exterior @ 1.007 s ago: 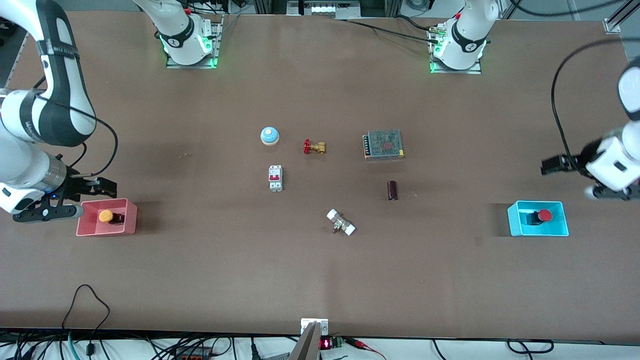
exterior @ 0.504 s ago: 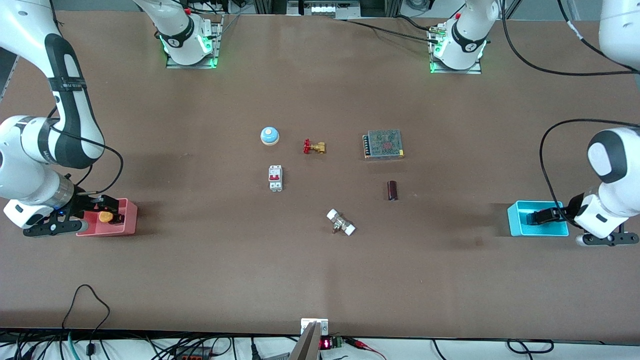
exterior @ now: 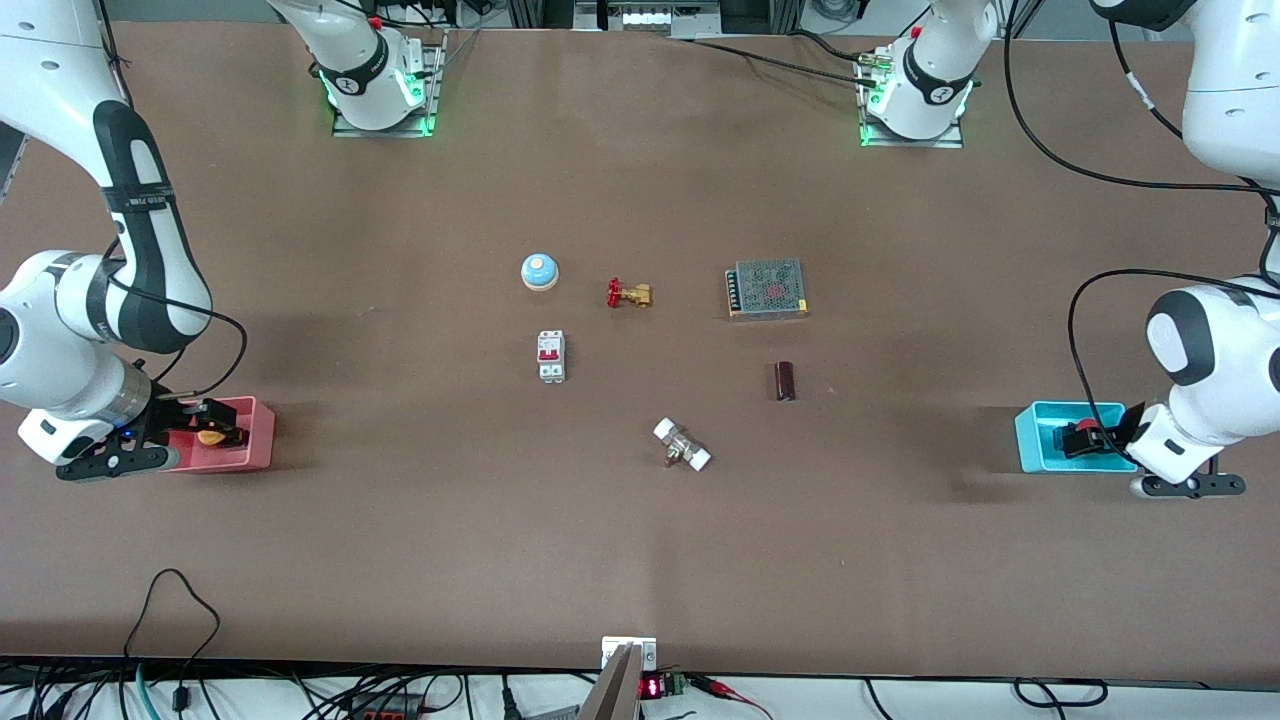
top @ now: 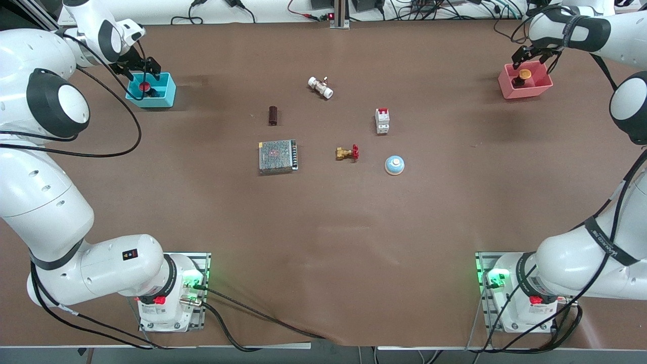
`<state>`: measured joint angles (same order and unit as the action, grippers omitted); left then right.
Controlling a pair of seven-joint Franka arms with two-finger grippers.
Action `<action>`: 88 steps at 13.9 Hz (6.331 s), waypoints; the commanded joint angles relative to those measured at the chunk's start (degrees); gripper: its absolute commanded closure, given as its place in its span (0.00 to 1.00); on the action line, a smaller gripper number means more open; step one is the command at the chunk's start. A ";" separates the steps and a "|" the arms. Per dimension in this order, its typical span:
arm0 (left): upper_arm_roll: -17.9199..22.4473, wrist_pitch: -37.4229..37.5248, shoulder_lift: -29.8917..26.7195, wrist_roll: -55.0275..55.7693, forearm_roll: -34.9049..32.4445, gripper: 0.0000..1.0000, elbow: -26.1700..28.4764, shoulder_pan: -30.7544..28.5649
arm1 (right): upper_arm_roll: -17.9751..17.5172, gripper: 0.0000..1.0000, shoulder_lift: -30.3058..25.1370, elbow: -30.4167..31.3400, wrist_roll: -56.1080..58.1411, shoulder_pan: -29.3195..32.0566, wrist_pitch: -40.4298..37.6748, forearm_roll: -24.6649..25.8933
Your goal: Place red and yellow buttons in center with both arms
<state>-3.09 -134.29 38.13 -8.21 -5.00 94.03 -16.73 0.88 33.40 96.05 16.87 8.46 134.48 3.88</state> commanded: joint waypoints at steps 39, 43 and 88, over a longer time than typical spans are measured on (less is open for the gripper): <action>-5.43 27.58 -9.74 1.16 -1.16 0.75 -11.42 4.32 | -6.48 0.60 -9.58 -0.69 -9.70 -5.21 -22.57 -0.72; -5.87 27.51 -9.65 9.85 -1.16 0.75 -5.38 11.97 | -11.85 0.60 -8.97 2.54 -20.88 -8.01 -19.98 -0.89; 4.85 34.44 -39.45 1.18 3.33 0.00 4.58 19.36 | -0.97 0.00 -23.11 -5.69 -14.32 -14.62 -35.32 -4.35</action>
<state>0.76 -100.25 -1.15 -6.00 -2.01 98.46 1.45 -0.48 11.60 91.79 2.06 -6.03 102.21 -2.25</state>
